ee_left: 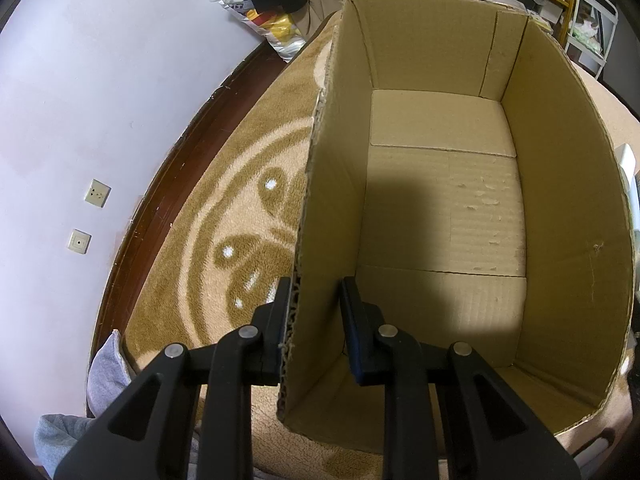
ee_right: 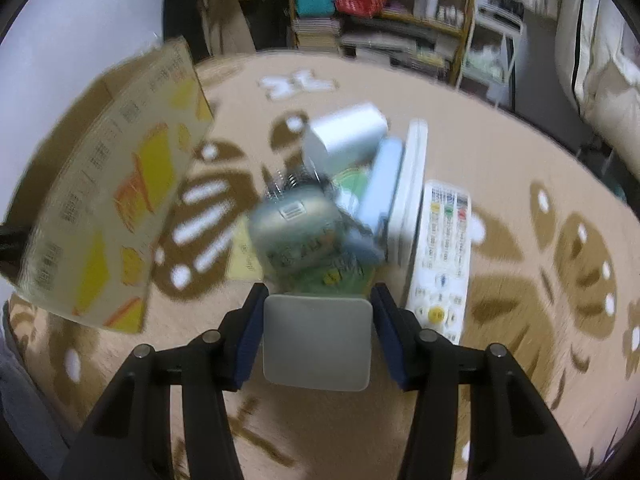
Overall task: Organize rigid objects
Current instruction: 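Grip the box wall with the left gripper while the right grasps the white plug, then carry the white plug into the box with the right gripper and release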
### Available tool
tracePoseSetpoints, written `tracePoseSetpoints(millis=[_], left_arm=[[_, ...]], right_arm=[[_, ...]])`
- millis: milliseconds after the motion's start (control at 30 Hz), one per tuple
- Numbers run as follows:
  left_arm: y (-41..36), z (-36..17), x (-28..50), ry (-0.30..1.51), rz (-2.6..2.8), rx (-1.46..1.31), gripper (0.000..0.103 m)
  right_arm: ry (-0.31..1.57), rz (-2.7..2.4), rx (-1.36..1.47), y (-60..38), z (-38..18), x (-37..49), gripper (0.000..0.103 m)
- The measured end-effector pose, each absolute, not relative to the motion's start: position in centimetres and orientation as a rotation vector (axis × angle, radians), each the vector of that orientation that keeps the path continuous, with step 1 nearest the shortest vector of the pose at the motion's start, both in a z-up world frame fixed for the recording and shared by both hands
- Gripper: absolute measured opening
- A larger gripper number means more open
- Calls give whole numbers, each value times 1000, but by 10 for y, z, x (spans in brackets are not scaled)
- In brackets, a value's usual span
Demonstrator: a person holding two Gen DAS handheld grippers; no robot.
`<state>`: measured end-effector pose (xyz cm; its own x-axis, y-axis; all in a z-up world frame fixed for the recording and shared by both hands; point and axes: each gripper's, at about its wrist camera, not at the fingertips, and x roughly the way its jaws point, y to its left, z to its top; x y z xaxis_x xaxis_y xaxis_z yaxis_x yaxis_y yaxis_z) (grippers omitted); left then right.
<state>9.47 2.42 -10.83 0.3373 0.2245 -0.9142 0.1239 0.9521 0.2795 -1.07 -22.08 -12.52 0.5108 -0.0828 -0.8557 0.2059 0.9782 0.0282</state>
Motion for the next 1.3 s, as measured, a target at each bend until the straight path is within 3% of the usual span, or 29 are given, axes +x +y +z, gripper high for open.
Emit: tracePoseSetpoints(millis=[833, 1300], left_arm=[[24, -113, 95, 1247, 69, 328, 22], [27, -121, 93, 1283, 69, 309, 22]], right_arm=[[630, -62, 146, -167, -7, 10, 55], [587, 43, 260, -134, -6, 52, 56]])
